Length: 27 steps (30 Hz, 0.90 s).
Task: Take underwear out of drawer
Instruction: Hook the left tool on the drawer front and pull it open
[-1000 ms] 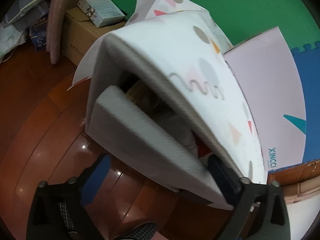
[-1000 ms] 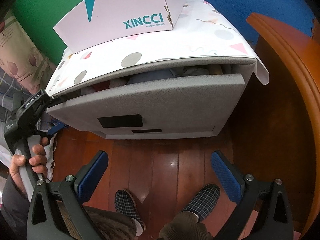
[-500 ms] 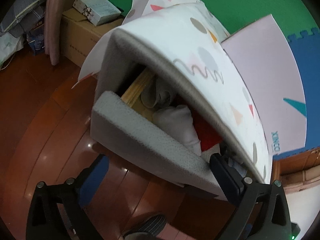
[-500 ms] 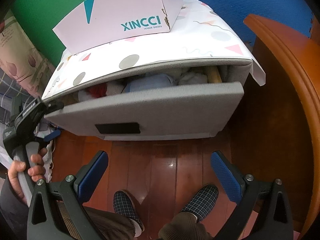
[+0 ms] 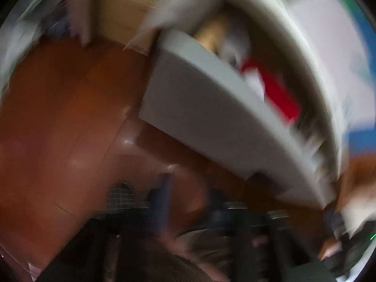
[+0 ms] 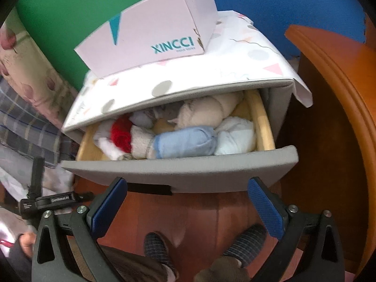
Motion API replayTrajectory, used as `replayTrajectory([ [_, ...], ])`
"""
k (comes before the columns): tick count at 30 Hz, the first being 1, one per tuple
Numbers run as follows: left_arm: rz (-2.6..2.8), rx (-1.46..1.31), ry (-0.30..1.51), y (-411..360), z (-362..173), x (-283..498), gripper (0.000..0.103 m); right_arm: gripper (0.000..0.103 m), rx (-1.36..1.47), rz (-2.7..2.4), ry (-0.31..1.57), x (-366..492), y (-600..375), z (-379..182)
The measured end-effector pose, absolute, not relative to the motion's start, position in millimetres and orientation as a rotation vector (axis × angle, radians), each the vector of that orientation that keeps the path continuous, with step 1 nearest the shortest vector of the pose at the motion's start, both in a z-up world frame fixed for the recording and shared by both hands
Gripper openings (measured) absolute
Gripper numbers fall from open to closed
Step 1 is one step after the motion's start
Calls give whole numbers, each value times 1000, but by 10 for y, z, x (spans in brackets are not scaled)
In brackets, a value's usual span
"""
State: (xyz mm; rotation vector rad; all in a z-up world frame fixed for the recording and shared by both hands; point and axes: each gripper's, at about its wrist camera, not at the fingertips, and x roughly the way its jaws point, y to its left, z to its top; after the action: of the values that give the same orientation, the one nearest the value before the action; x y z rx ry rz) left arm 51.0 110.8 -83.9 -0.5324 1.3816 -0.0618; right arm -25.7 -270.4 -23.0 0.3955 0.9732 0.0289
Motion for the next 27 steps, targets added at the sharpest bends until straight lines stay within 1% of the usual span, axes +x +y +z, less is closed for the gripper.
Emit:
replayTrajectory([
  [1,-61,-494,1320,1141,-688,498,26,102,387,28,971,-252,-2694,-224],
  [2,-95,-478,1265,1160,-529,498,42,102,381,33,974,-243,-2685,-223],
  [3,-118,-483,1247,1166,-434,500,56,102,376,38,983,-217,-2674,-236],
  [5,-141,-479,1208,1158,-239,560,61,102,381,48,1006,-182,-2662,-268],
  [6,-148,-472,1185,1140,-156,615,70,102,384,52,1006,-186,-2656,-272],
  [8,-127,-480,1176,1076,-80,714,77,102,375,46,1001,-198,-2644,-265],
  [13,-54,-590,1259,945,-360,886,77,102,367,40,1000,-229,-2667,-265],
  [17,-12,-610,1285,824,-594,884,77,102,406,45,1004,-227,-2728,-292],
  [23,-10,-660,1280,848,-736,842,80,102,394,50,1012,-207,-2698,-303],
  [27,-29,-611,1268,856,-722,789,82,102,407,49,1012,-211,-2722,-310],
])
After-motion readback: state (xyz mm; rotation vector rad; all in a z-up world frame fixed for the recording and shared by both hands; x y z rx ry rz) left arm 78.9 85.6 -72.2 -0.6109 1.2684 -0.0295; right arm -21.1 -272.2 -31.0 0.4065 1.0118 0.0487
